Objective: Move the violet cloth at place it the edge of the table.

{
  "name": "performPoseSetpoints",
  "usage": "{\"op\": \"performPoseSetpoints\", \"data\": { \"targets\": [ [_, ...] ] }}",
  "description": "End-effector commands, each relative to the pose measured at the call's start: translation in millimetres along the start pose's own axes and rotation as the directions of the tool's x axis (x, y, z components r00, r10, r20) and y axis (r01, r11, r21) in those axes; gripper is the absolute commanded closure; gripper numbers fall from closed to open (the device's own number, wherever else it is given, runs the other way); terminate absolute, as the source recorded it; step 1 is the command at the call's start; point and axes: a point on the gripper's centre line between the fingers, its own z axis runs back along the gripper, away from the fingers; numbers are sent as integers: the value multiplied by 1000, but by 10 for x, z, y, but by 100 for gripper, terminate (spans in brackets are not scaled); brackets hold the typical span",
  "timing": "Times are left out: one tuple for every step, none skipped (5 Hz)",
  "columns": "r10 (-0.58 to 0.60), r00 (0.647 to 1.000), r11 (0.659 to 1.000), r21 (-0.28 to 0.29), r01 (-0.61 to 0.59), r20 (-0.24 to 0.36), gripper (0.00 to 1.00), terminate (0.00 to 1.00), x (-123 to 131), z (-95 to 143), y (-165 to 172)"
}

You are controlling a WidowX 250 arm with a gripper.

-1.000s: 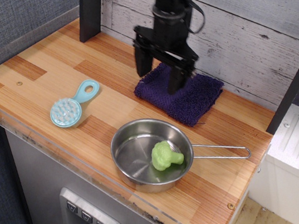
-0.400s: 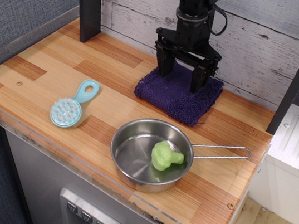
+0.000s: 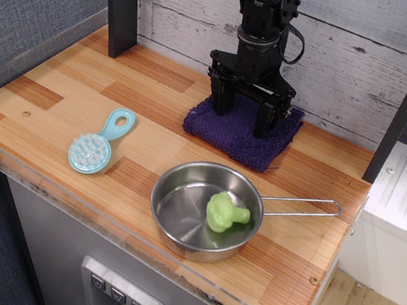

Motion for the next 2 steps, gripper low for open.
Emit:
{"op": "performPoseSetpoints", "data": {
  "targets": [
    [9, 999, 1000, 8, -9, -45, 0, 0, -119, -100, 165],
    [33, 998, 999, 11, -33, -44, 0, 0, -119, -42, 354]
  ]
}}
